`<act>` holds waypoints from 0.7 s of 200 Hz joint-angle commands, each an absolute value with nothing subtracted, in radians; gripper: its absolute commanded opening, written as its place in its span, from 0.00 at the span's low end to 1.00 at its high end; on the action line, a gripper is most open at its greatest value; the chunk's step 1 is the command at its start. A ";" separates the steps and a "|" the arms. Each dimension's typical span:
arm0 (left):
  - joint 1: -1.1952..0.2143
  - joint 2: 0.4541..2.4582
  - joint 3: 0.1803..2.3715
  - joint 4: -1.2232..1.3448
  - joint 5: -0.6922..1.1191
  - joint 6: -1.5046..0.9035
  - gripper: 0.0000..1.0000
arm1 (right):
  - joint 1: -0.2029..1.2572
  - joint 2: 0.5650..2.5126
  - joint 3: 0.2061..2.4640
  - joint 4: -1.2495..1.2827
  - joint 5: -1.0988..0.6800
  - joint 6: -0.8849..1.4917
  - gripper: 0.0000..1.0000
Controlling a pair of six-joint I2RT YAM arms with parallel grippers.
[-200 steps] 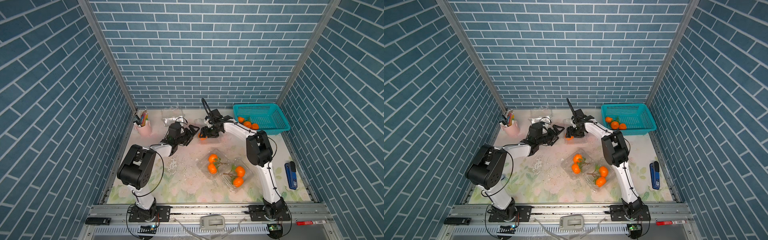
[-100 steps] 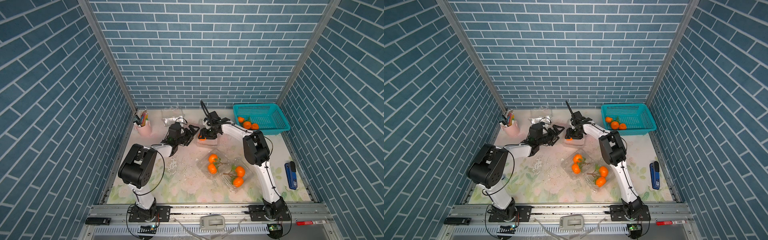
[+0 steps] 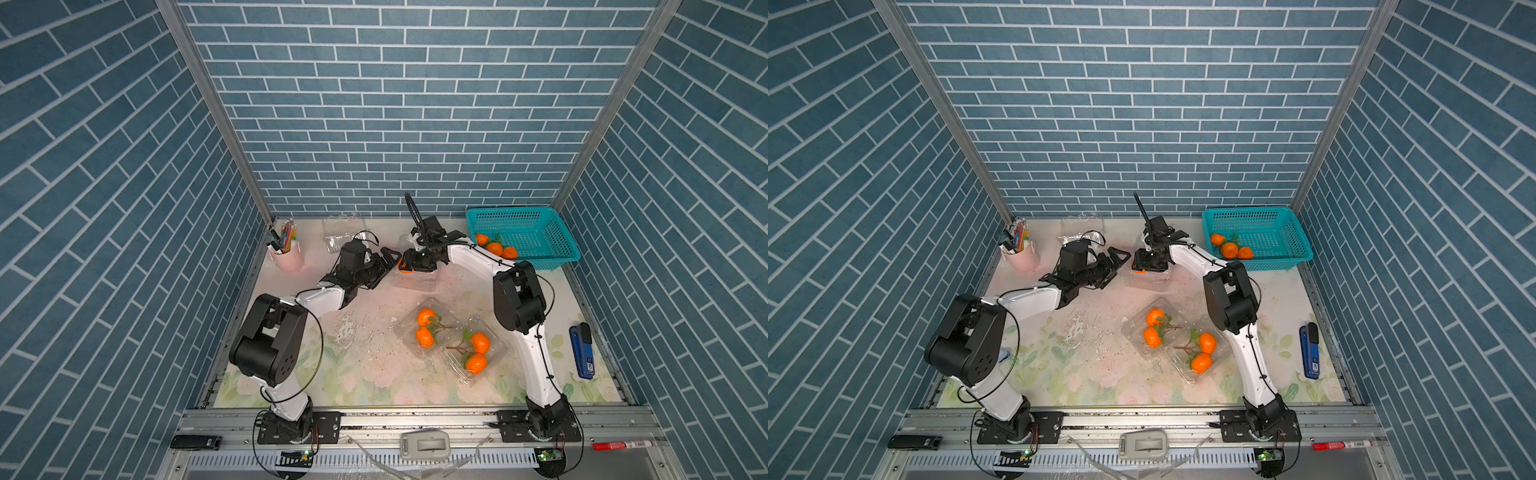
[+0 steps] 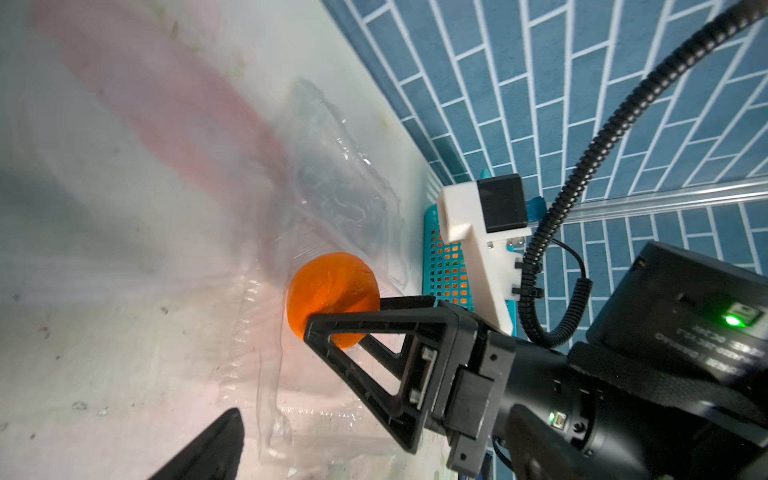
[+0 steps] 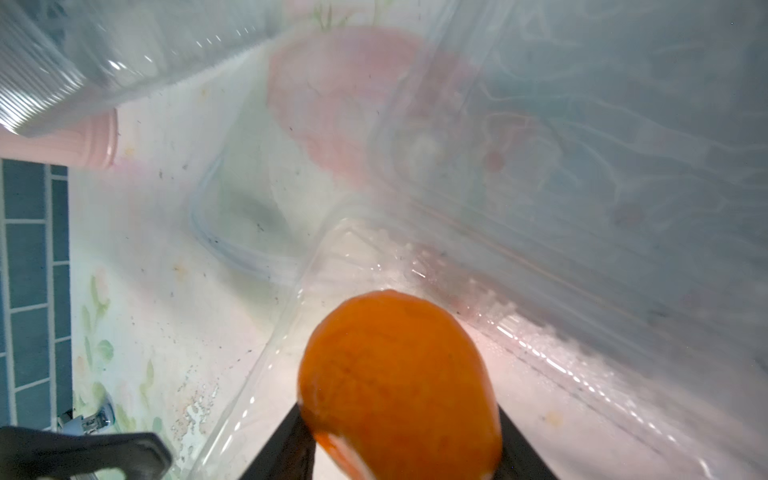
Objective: Take oranges out of containers
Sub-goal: Pick up the orange from the packing box, then place the orange in the basket.
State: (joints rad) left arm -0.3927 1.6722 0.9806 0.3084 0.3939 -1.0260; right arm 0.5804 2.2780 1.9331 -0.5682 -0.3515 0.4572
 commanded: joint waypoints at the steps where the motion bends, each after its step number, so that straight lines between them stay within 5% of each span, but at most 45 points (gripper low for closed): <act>1: -0.414 1.618 1.062 0.164 0.337 -0.895 0.99 | 0.543 2.201 1.924 -0.582 -0.341 0.472 0.51; 80: -0.543 1.718 1.410 -0.083 0.263 -0.706 0.99 | 0.366 2.035 1.873 -0.569 -0.383 0.486 0.50; 140: -0.667 1.957 1.741 -0.139 0.309 -0.693 0.99 | 0.076 1.927 1.750 -0.559 -0.379 0.474 0.50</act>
